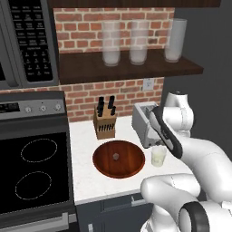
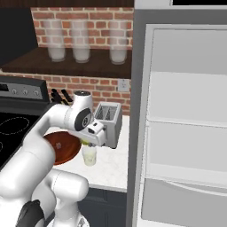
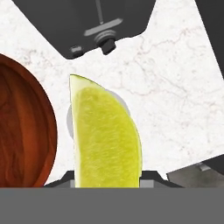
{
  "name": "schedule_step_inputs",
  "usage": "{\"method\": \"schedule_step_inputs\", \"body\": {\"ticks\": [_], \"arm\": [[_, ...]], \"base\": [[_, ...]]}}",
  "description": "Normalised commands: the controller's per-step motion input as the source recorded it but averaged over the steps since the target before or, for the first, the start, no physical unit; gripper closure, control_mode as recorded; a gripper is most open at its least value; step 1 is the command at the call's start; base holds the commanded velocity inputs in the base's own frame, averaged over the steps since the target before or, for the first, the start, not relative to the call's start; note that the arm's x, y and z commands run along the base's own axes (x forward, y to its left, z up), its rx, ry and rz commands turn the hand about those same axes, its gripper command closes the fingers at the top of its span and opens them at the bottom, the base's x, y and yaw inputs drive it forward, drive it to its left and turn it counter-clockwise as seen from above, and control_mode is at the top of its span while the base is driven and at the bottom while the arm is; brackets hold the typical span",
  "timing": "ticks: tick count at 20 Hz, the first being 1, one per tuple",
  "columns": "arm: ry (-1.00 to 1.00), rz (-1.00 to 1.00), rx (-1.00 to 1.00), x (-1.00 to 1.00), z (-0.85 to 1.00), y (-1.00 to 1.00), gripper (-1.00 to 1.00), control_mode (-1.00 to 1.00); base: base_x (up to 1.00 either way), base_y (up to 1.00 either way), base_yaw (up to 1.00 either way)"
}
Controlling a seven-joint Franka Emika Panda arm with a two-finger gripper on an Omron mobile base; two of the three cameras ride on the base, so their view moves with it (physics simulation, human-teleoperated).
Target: Grab a lemon wedge from the fridge and one ice cube from the ice bowl, and put them in the glass of lemonade.
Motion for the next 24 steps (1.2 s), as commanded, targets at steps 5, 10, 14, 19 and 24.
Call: {"method": "schedule_step_inputs", "body": {"ticks": [5, 10, 14, 19, 24], "arm": [[0.0, 0.0, 0.0, 0.18, 0.0, 0.05, 1.0, -1.0], [0.0, 0.0, 0.0, 0.0, -0.12, 0.02, 1.0, -1.0], [-0.01, 0.0, 0.0, 0.0, -0.24, 0.0, 1.0, -1.0], [0.0, 0.0, 0.0, 0.01, -0.28, 0.0, 1.0, -1.0], [0.0, 0.0, 0.0, 0.0, -0.18, 0.0, 1.0, -1.0]], "base": [[0.0, 0.0, 0.0], [0.0, 0.0, 0.0], [0.0, 0.0, 0.0], [0.0, 0.0, 0.0], [0.0, 0.0, 0.0]]}}
